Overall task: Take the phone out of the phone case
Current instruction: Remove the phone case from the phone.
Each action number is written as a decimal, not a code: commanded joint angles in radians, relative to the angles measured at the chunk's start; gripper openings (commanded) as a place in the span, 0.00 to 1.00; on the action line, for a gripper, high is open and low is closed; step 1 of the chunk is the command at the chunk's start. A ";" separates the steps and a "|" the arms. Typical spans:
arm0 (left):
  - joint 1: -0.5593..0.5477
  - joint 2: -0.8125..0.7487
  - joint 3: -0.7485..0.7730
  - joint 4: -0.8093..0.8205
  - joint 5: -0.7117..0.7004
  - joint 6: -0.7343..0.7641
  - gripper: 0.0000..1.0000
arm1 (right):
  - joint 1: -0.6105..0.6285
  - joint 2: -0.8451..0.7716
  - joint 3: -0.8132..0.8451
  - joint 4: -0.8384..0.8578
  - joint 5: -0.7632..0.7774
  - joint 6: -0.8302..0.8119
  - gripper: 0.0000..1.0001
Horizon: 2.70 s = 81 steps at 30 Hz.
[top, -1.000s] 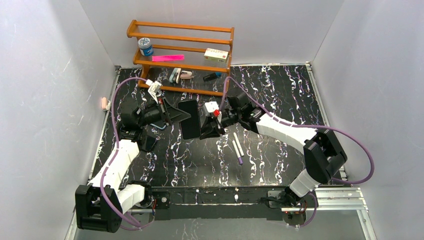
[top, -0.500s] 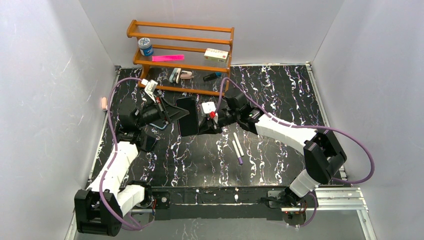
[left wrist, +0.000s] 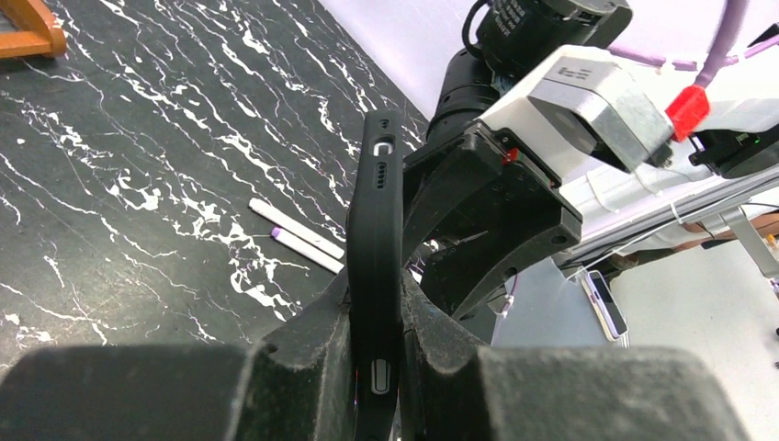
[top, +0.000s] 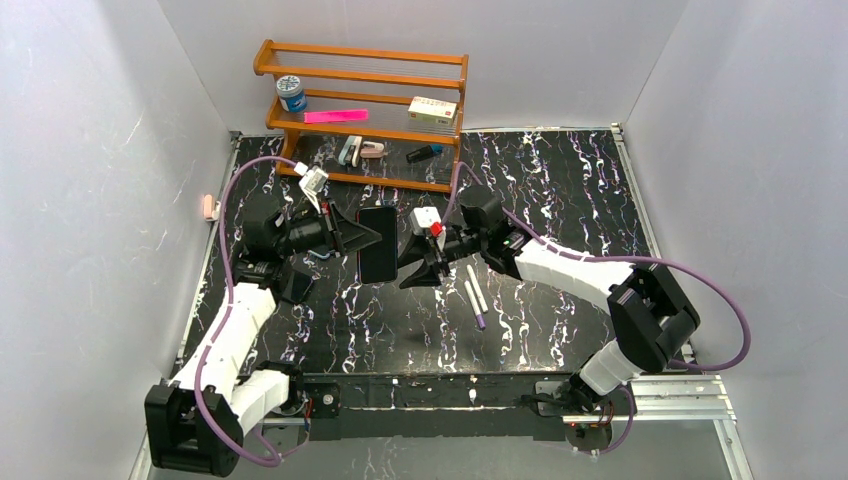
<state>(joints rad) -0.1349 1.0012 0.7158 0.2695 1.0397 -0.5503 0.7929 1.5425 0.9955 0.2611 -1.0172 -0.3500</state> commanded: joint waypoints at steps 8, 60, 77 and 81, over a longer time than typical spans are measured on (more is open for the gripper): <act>-0.002 -0.078 0.007 0.160 0.019 -0.085 0.00 | -0.002 0.003 -0.046 0.321 -0.091 0.230 0.48; -0.061 -0.107 -0.154 0.476 -0.132 -0.559 0.00 | -0.005 0.000 -0.117 0.600 0.547 0.307 0.18; -0.060 -0.076 -0.201 0.527 -0.497 -0.519 0.00 | -0.076 -0.261 -0.256 0.364 0.767 0.736 0.99; -0.060 -0.086 -0.211 0.533 -0.542 -0.534 0.00 | -0.077 -0.313 -0.252 0.330 0.700 0.887 0.98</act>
<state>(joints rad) -0.1936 0.9367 0.5011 0.7288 0.5739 -1.0580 0.7136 1.2858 0.7368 0.6250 -0.2882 0.3737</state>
